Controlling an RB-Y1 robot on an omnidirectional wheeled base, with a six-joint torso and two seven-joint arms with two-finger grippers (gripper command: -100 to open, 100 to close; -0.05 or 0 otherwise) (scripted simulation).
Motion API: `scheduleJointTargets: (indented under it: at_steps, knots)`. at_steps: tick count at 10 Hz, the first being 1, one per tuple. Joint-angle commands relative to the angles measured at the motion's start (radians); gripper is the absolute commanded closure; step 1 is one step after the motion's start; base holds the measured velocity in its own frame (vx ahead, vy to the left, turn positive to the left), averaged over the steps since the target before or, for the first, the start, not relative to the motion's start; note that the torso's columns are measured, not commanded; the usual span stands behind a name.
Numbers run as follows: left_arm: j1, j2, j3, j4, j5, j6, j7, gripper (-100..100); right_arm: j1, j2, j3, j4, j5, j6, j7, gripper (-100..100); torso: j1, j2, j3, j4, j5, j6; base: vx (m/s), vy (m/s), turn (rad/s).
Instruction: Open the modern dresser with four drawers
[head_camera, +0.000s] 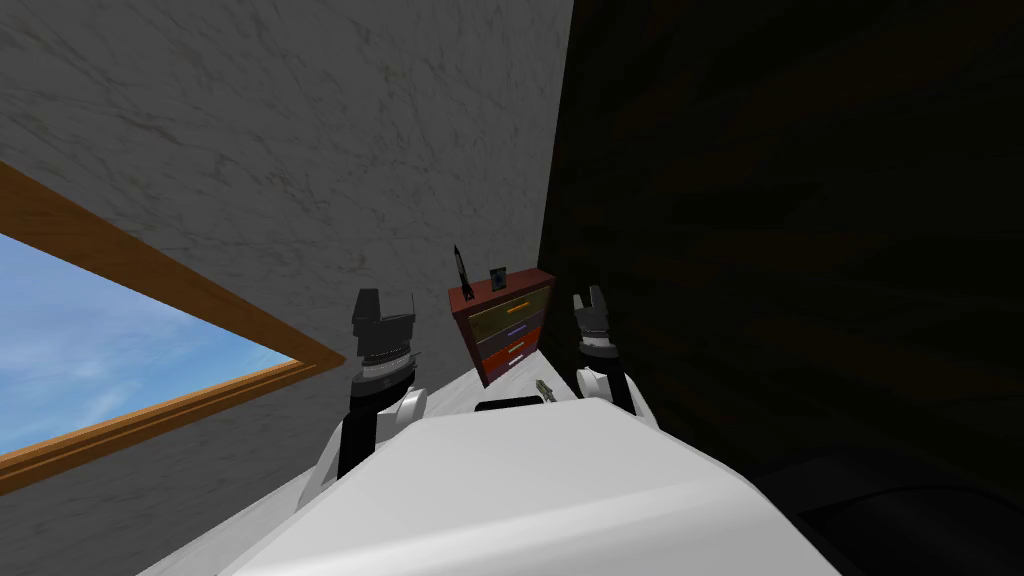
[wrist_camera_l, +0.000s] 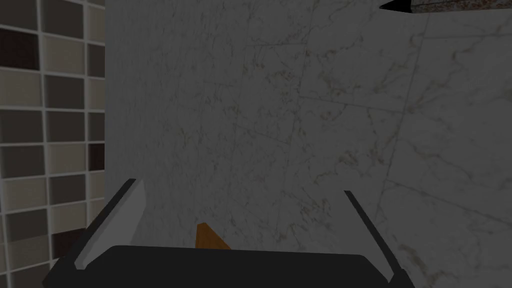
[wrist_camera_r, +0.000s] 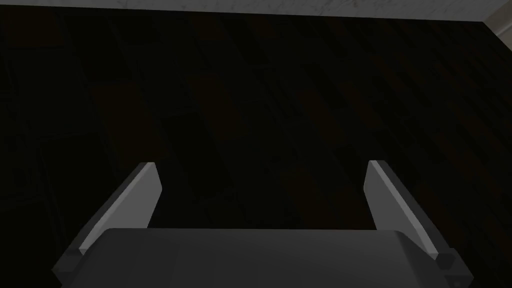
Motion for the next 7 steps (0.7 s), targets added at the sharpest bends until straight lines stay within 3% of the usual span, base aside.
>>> scheduleJointTargets:
  at_steps: [1, 7]
  knots:
    - [0.0, 0.0, 0.0, 0.0, 0.0, 0.0, 0.0, 0, 0.0, 0.0, 0.0, 0.0, 0.0, 0.0, 0.0, 0, 0.0, 0.04, -0.082, 0.041, 0.0, 0.0, 0.0, 0.0, 0.0]
    - [0.0, 0.0, 0.0, 0.0, 0.0, 0.0, 0.0, 0, 0.0, 0.0, 0.0, 0.0, 0.0, 0.0, 0.0, 0, 0.0, 0.47, -0.939, 0.47, 0.0, 0.0, 0.0, 0.0, 0.0]
